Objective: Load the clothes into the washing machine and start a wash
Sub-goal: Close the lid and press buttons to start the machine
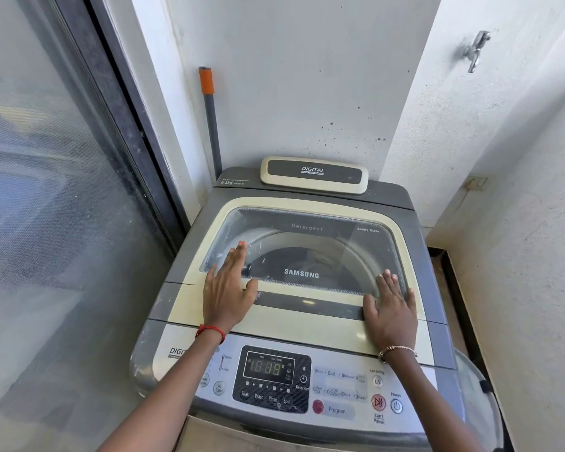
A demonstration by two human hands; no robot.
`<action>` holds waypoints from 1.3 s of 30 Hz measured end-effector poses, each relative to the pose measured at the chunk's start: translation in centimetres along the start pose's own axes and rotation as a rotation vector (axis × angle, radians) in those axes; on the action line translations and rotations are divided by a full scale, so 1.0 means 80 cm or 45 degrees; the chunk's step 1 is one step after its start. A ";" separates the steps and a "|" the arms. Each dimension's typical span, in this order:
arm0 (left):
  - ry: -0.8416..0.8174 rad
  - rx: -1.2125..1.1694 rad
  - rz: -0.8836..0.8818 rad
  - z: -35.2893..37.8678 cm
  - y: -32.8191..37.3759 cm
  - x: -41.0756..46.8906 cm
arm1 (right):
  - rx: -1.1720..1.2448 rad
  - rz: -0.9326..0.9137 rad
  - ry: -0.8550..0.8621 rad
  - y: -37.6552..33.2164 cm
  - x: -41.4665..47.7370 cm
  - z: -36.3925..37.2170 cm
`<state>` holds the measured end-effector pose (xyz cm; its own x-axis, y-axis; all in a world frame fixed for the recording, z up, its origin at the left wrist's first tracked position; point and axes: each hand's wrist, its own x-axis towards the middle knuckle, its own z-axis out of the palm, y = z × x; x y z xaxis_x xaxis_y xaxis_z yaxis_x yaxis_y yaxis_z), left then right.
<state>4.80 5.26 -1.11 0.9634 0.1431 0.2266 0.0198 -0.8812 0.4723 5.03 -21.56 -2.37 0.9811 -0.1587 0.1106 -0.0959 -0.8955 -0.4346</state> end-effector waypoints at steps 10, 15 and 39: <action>-0.004 0.014 -0.011 0.006 -0.002 0.004 | -0.014 -0.021 0.003 0.003 0.001 0.002; -0.017 0.038 0.003 0.009 -0.005 0.006 | -0.044 -0.014 0.006 0.003 0.002 0.004; -0.144 0.223 0.039 -0.005 0.002 0.008 | -0.091 -0.009 -0.143 -0.009 -0.002 -0.010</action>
<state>5.30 5.35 -0.57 0.9880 0.0719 0.1370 0.0264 -0.9507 0.3089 4.83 -21.20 -1.35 0.9941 -0.1082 0.0106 -0.0966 -0.9244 -0.3690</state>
